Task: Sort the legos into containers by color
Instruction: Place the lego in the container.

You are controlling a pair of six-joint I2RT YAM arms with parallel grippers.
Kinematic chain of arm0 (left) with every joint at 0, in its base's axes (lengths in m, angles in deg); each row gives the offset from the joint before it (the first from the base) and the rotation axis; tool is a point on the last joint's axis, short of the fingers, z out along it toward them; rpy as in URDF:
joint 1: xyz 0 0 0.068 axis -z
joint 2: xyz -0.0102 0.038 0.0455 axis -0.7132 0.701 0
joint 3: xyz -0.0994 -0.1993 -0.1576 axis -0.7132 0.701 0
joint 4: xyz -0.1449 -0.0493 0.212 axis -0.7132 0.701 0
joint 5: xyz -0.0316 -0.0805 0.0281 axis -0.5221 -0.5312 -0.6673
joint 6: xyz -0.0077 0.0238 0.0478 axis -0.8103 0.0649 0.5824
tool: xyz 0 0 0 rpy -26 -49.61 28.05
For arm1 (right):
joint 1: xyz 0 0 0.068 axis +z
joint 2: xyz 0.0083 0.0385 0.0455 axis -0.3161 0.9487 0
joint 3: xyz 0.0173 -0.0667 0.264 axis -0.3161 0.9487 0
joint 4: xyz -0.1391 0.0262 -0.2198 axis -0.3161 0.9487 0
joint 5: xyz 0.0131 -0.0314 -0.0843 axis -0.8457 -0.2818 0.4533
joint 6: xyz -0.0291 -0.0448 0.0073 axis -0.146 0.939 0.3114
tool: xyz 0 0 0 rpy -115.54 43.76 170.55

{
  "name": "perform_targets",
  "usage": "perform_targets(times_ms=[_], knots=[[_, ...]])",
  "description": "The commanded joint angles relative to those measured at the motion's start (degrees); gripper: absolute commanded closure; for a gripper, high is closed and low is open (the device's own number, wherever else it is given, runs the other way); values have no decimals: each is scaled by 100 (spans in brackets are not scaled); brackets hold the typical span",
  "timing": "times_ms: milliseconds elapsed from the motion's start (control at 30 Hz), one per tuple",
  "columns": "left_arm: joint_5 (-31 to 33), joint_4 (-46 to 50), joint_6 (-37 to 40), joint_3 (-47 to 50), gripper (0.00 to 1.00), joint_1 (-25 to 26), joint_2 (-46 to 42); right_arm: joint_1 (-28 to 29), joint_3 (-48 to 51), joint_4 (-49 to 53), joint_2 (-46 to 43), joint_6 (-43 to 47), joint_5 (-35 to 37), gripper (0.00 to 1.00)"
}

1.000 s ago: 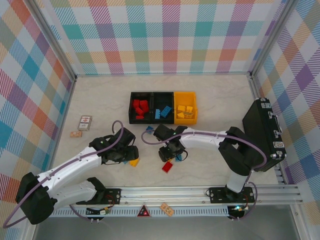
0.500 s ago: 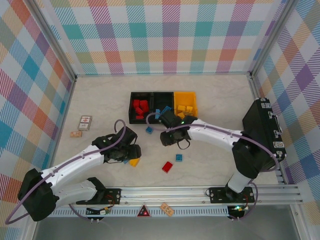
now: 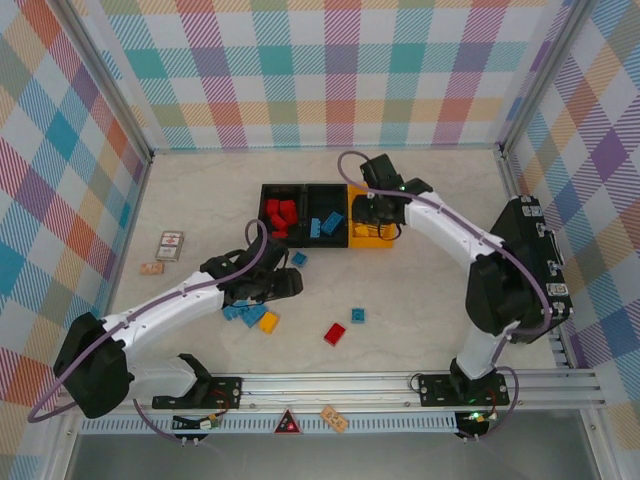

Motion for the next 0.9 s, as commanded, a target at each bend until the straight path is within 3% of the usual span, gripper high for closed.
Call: perform_targets(times_ms=[0, 300, 500, 633, 867], knots=[[-103, -209, 87, -268, 41, -55, 122, -186, -525, 81, 537, -131, 19, 62], [-87, -219, 87, -302, 41, -52, 236, -495, -2105, 467, 1859, -201, 172, 62], [-77, -221, 58, -260, 42, -54, 242, -560, -2808, 785, 2382, -225, 197, 54], [-59, -200, 59, -260, 42, -49, 228, -554, -2934, 854, 2354, -266, 182, 47], [2, -89, 23, -245, 42, -43, 154, -533, -2482, 671, 1635, -196, 65, 47]])
